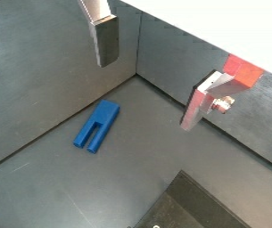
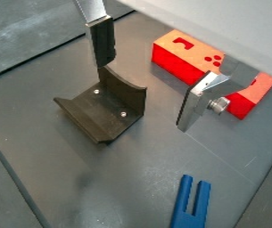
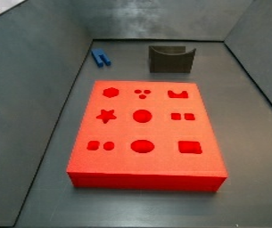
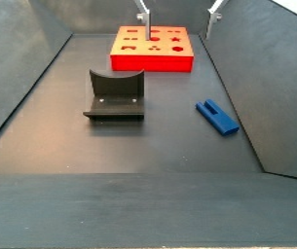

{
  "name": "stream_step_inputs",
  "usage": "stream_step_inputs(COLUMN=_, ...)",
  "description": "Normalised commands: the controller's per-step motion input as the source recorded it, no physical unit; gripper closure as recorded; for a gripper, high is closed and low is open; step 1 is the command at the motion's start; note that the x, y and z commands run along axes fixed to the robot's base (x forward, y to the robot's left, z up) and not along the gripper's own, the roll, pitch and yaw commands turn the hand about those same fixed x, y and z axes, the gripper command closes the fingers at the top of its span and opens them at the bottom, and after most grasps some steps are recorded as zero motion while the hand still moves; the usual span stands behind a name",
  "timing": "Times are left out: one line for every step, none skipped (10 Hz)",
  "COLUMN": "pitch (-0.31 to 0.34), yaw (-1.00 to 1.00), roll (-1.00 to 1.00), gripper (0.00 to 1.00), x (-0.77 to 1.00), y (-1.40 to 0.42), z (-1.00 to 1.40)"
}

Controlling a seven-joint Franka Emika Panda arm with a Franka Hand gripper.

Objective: Pick up the square-circle object. Move up. Rotate the square-circle object. Place the square-circle object on the fixture. Regrasp the square-circle object. Move to above the board. Insert the square-circle object.
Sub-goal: Pick up the square-circle object.

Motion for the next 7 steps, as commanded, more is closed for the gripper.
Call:
stream_step_inputs(pitch=-0.047, yaw=0.00, roll=-0.04, gripper=0.00, x=-0.08, y=0.01, z=-0.31)
stream_step_inputs(pitch=0.003, yaw=0.72, roll=-0.13, gripper=0.00, x=-0.35, y=0.00, z=-0.59)
stream_step_inputs(pitch=0.097, yaw=0.81, roll=-0.03, gripper=0.00, x=-0.18, y=-0.04, z=-0.66)
stream_step_inputs(pitch=0.000, yaw=0.78, roll=0.04, gripper=0.00, x=-0.36, y=-0.09, z=-0.86)
stream_step_inputs(pitch=-0.079, yaw=0.60, roll=0.00, gripper=0.00, x=-0.26, y=-0.12, z=-1.00)
stream_step_inputs(pitch=-0.027, yaw=0.31, roll=-0.02, gripper=0.00, x=0.00, y=-0.04, z=-1.00)
stream_step_inputs(pitch=-0.070, yaw=0.15, roll=-0.11, gripper=0.00, x=0.00, y=0.00, z=-0.85)
